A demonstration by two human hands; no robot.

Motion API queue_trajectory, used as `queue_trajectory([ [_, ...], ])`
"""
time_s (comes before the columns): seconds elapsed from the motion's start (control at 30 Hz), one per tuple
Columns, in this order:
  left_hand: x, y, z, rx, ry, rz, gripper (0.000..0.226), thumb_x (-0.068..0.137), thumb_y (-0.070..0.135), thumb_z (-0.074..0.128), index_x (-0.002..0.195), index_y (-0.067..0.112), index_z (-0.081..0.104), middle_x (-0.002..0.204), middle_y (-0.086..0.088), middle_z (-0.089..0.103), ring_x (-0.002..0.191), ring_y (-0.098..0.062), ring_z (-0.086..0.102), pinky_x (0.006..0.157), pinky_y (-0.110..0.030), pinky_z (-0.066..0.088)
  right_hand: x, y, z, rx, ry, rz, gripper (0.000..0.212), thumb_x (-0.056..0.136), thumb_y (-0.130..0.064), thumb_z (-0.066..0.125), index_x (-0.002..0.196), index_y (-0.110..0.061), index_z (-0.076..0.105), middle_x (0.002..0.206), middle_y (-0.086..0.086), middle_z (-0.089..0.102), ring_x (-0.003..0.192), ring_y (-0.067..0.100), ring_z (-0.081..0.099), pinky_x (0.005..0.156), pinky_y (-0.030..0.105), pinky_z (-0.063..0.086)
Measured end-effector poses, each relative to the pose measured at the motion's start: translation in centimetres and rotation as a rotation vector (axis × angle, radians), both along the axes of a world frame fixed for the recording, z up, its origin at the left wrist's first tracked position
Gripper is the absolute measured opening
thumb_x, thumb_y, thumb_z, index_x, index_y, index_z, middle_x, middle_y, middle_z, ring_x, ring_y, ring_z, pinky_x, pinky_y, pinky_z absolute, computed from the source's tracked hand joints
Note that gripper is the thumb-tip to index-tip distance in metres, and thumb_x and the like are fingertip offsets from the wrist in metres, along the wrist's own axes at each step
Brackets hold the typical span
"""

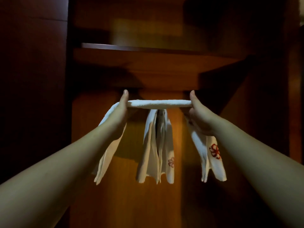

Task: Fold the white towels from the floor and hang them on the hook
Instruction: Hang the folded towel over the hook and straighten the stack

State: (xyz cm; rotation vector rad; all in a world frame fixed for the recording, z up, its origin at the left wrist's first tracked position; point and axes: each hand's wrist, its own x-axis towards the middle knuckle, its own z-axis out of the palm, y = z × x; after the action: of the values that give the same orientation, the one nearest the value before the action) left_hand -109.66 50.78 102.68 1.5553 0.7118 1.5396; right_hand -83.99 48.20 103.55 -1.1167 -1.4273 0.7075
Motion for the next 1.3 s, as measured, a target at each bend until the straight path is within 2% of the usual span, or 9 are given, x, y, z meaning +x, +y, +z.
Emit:
queue_trajectory([
  [0.1,1.1,4.6,1.5,-0.008,-0.092,-0.005,0.062,0.098,0.068,0.033,0.106,0.018,0.067,0.12,-0.009,0.069,0.112,-0.015,0.063,0.124,-0.04,0.021,1.0,5.0,1.3,-0.031,0.076,0.185,0.116,0.073,-0.096,0.025,0.153,-0.013,0.036,0.135,0.009,0.063,0.135,0.021,0.048,0.118,0.042,0.021],
  [0.23,2.5,10.5,2.7,-0.017,-0.122,-0.029,0.071,0.095,0.074,0.03,0.115,0.018,0.068,0.141,-0.012,0.059,0.136,-0.02,0.051,0.125,-0.037,0.016,2.1,11.2,2.9,0.068,0.052,0.079,0.106,0.079,-0.091,0.022,0.154,-0.017,0.036,0.148,0.008,0.053,0.139,0.021,0.044,0.12,0.046,0.019],
  [0.3,2.9,12.9,3.2,0.007,-0.052,-0.003,0.076,0.093,0.078,0.023,0.119,0.021,0.067,0.147,-0.011,0.053,0.142,-0.019,0.043,0.123,-0.036,0.014,2.7,13.6,3.8,0.104,0.001,0.018,0.096,0.082,-0.089,0.027,0.149,-0.022,0.041,0.147,0.005,0.054,0.127,0.017,0.053,0.107,0.038,0.031],
  [0.37,3.2,15.2,3.5,0.012,0.029,0.023,0.087,0.092,0.08,0.015,0.141,0.02,0.055,0.156,-0.01,0.042,0.149,-0.019,0.031,0.123,-0.037,0.009,3.0,15.9,4.4,0.105,-0.045,0.0,0.086,0.085,-0.085,0.03,0.148,-0.027,0.042,0.145,0.004,0.055,0.117,0.013,0.056,0.096,0.035,0.034],
  [0.53,3.7,21.0,3.8,-0.022,0.096,0.094,0.089,0.094,0.077,0.007,0.15,0.019,0.044,0.161,-0.009,0.034,0.153,-0.019,0.021,0.126,-0.044,0.002,3.2,21.9,4.7,0.053,-0.13,-0.024,0.087,0.089,-0.082,0.029,0.157,-0.028,0.026,0.162,0.004,0.033,0.147,0.025,0.033,0.118,0.047,0.021],
  [0.67,4.4,24.4,3.3,-0.064,0.113,0.092,0.092,0.094,0.077,0.008,0.151,0.013,0.042,0.16,-0.01,0.035,0.152,-0.018,0.023,0.125,-0.043,0.003,3.8,25.7,4.1,0.001,-0.102,0.003,0.089,0.09,-0.081,0.026,0.159,-0.025,0.023,0.164,0.005,0.029,0.149,0.024,0.03,0.119,0.047,0.019],
  [1.03,3.9,30.5,3.0,-0.144,0.002,0.115,0.09,0.093,0.079,0.018,0.144,0.012,0.05,0.15,-0.011,0.051,0.143,-0.018,0.04,0.114,-0.031,0.022,3.1,29.7,4.0,-0.019,-0.136,0.04,0.09,0.088,-0.081,0.019,0.154,-0.022,0.036,0.161,0.011,0.034,0.15,0.031,0.027,0.121,0.056,0.02],
  [1.2,4.8,30.2,1.2,-0.19,0.097,0.038,0.101,0.087,0.085,0.011,0.156,0.015,0.032,0.164,-0.007,0.028,0.153,-0.018,0.019,0.123,-0.039,0.006,4.3,30.2,2.4,-0.014,-0.137,0.065,0.083,0.093,-0.077,0.017,0.152,-0.023,0.041,0.161,0.01,0.034,0.149,0.026,0.028,0.121,0.048,0.02],
  [1.3,5.6,30.0,-0.1,-0.185,0.112,0.021,0.099,0.087,0.084,0.01,0.156,0.016,0.033,0.164,-0.006,0.027,0.153,-0.017,0.018,0.124,-0.039,0.004,4.8,29.9,1.4,-0.035,-0.129,0.09,0.087,0.089,-0.081,0.018,0.152,-0.026,0.04,0.162,0.007,0.033,0.15,0.025,0.026,0.119,0.047,0.018],
])
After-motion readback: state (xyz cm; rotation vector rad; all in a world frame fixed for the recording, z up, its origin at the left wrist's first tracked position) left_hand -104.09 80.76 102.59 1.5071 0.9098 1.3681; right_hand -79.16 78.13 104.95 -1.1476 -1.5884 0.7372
